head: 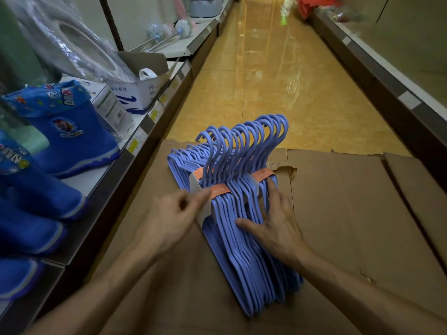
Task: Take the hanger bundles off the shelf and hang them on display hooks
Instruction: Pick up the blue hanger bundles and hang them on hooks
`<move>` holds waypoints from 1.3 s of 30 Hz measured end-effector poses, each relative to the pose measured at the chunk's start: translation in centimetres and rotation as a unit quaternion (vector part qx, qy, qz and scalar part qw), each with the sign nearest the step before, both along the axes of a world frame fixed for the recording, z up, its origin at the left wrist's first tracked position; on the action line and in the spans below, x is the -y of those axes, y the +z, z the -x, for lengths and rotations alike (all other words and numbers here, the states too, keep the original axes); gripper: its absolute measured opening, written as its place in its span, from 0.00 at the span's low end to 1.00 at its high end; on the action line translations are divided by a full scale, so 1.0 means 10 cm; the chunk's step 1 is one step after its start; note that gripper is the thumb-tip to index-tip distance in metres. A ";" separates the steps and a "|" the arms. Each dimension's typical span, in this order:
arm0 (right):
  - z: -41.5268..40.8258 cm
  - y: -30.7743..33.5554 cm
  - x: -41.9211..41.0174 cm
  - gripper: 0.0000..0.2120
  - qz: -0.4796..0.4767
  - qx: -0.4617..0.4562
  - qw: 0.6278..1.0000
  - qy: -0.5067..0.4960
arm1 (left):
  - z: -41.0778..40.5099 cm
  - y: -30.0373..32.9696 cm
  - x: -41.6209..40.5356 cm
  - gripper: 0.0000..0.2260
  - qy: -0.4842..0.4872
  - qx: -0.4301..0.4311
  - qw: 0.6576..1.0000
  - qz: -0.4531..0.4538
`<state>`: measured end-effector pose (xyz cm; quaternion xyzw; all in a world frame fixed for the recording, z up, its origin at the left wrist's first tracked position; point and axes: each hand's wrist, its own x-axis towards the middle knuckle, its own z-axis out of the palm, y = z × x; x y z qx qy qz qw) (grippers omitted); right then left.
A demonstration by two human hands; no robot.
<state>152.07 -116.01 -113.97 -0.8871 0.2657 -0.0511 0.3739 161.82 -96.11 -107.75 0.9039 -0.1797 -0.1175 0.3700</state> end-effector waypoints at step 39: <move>-0.12 0.07 0.21 0.22 -0.563 -0.039 0.825 -0.018 | -0.32 0.37 0.58 0.08 0.013 -0.093 0.945 0.312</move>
